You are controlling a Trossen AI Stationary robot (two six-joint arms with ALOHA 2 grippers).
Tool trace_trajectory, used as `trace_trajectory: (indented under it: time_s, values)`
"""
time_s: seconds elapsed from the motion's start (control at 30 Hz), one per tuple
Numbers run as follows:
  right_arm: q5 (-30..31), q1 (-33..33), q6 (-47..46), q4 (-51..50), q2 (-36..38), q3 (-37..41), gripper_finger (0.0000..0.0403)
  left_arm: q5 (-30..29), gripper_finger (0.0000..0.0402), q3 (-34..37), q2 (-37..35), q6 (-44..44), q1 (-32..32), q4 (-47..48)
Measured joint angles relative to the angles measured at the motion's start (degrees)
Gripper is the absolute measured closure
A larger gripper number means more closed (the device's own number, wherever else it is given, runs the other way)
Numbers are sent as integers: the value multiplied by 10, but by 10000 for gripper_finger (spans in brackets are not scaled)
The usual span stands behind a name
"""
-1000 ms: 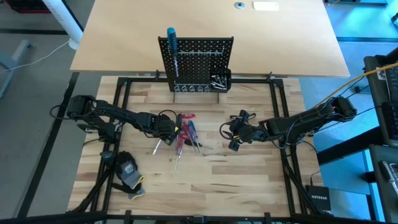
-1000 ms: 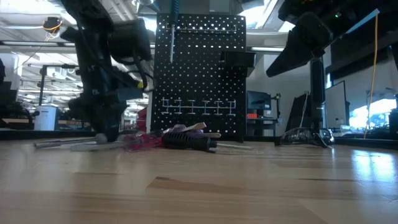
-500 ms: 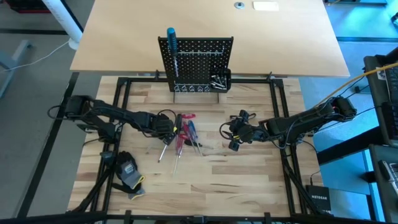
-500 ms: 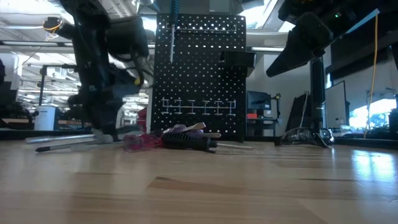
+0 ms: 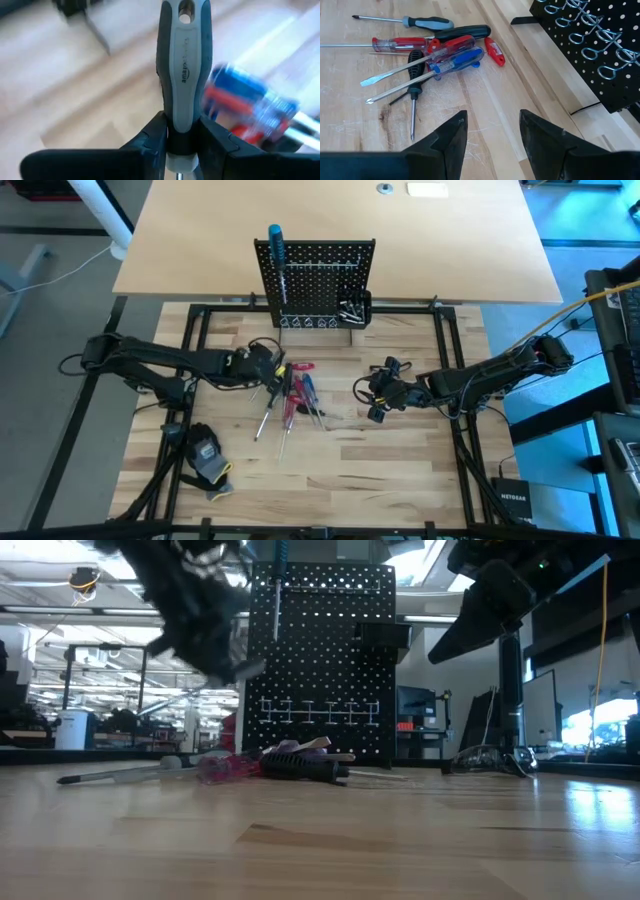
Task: Hang tools onto peg board
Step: Hang the gray screwdriver on the peg board
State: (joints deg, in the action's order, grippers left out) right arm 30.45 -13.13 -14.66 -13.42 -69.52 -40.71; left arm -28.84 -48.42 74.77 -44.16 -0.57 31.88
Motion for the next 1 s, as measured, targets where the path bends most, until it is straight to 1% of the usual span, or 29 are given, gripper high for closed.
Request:
trace_trajectory:
  time_s: [0.13, 0.27, 0.33, 0.47, 0.63, 0.77, 0.87, 0.93, 1.0]
  values:
    - [0, 0, 0, 0, 0, 0, 221, -50, 333, -42, -13, 51, 8, -21]
    - [0, 0, 0, 0, 0, 0, 221, -91, 337, -83, -13, 125, 16, -62]
    - [0, 0, -5, 0, 0, 0, 221, -118, 336, -99, -13, 169, 19, -102]
    - [11, 0, -15, 0, 0, 0, 221, -151, 331, -123, -13, 274, 20, -209]
    - [15, 0, -12, -3, 0, 0, 221, -156, 329, -135, -13, 406, 10, -385]
    - [15, 0, 1, 3, 0, 4, 221, -156, 329, -135, -13, 488, -4, -509]
    - [34, 0, 2, 11, 0, 19, 221, -156, 328, -135, -11, 544, -21, -594]
    - [40, 0, 2, 26, 0, 32, 221, -156, 328, -135, -11, 568, -37, -636]
    - [40, 0, 3, 40, 0, 41, 221, -157, 328, -137, -11, 571, -57, -661]
